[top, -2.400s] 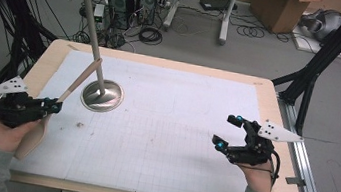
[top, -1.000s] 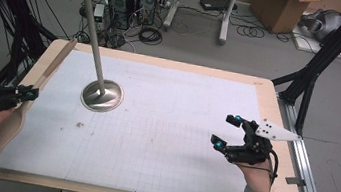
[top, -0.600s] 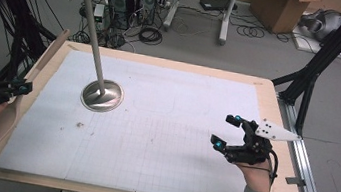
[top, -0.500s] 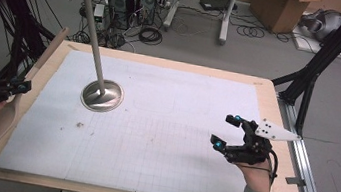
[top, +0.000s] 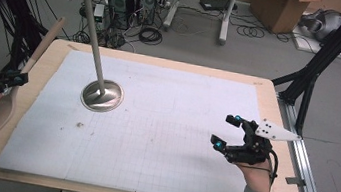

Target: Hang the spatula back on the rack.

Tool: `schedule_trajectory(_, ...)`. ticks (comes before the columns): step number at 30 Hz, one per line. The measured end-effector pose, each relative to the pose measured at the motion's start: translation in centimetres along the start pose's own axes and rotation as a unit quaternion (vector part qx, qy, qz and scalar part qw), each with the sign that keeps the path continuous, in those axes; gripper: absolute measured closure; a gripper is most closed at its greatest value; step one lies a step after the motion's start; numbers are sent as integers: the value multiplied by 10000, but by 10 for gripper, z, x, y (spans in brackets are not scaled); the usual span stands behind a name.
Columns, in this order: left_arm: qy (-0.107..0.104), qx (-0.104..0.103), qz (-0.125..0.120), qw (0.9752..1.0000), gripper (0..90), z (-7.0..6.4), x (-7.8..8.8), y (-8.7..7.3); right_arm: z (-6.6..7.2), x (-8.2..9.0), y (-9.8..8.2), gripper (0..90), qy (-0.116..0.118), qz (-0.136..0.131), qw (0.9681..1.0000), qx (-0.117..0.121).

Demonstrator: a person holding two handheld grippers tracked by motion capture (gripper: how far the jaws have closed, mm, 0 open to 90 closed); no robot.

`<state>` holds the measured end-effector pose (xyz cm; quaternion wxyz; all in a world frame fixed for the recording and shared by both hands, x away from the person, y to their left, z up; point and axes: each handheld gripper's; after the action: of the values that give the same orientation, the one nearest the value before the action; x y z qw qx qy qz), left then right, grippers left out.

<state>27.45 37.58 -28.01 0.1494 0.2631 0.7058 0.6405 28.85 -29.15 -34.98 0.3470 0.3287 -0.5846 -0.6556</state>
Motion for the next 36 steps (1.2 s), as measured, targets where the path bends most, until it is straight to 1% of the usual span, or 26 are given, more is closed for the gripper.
schedule_trajectory(2, 6, -9, -41, 10000, 780, 0, 1, 4, 0, 0, 0, 88, 1, -3, 10000, 3)
schedule_trajectory(4, 12, -29, -38, 10000, 780, 0, 1, 6, 0, 0, 0, 88, 1, -2, 10000, -24)
schedule_trajectory(14, 48, -28, -169, 9998, 780, 1, 7, 18, 0, -1, 0, 88, -8, 28, 10000, -43)
schedule_trajectory(19, 18, -5, -254, 9997, 780, 2, 9, 24, 0, -1, 0, 88, -4, 24, 10000, -36)
schedule_trajectory(26, 10, -61, -246, 9997, 780, -1, 10, 31, 0, 0, -1, 88, -5, 24, 10000, -54)
schedule_trajectory(28, 19, -76, -262, 9996, 780, -1, 11, 32, -1, 0, -1, 88, -3, -2, 10000, -9)
schedule_trajectory(36, 49, -100, -327, 9994, 780, -1, 15, 40, 0, 0, -1, 88, -4, 17, 10000, -32)
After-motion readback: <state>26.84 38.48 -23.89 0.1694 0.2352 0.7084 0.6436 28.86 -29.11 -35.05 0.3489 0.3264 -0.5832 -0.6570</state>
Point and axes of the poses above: each handheld gripper's, and its own axes: x roughly backward along the jaws, y roughly out of its top, z roughly to its left, and after that the axes turned 12 degrees about -z, right-handed
